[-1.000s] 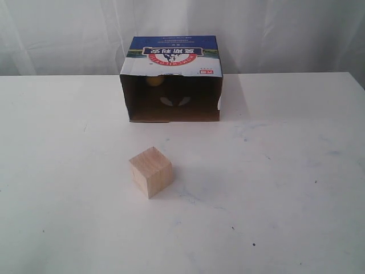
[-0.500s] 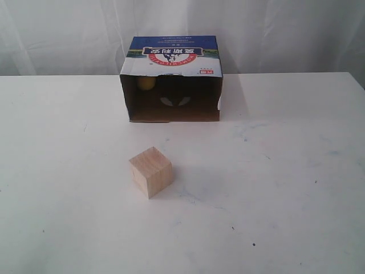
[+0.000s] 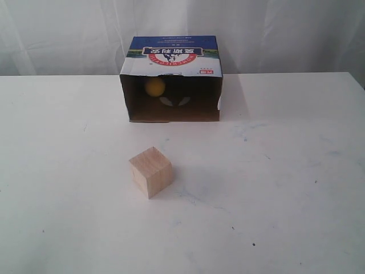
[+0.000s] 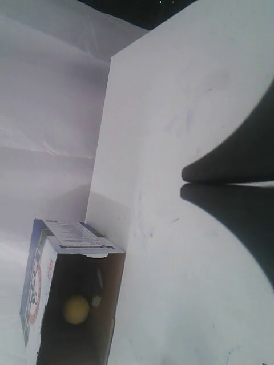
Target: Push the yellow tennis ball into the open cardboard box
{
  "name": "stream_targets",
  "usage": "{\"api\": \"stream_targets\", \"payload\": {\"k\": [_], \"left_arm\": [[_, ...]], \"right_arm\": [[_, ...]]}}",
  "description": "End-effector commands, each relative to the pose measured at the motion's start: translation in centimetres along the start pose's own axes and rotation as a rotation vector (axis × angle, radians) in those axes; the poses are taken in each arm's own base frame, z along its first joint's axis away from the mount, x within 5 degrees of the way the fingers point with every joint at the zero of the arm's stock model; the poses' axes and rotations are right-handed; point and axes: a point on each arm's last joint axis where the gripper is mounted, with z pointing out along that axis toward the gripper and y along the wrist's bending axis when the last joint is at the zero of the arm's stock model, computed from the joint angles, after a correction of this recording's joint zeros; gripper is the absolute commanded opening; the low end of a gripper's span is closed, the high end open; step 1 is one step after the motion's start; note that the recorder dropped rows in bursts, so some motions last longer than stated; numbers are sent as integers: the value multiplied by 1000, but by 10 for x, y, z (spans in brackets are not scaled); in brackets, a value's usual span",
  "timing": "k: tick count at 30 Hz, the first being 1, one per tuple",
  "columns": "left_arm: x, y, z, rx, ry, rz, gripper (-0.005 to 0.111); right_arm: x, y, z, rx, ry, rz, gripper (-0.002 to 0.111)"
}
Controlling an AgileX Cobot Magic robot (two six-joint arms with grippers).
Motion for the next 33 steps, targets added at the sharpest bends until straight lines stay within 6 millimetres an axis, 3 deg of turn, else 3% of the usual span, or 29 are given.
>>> {"api": "stream_targets", "payload": {"k": [1, 7, 20, 33], "left_arm": [[1, 0, 0, -2, -4, -12, 0], [1, 0, 0, -2, -2, -12, 0], [1, 0, 0, -2, -2, -12, 0], [1, 0, 0, -2, -2, -12, 0]], "right_arm": [[2, 0, 0, 7, -3, -7, 0], [2, -1, 0, 17, -3, -6, 0], [3, -12, -2, 210, 16, 18, 0], [3, -12, -2, 218, 19, 19, 0]]}}
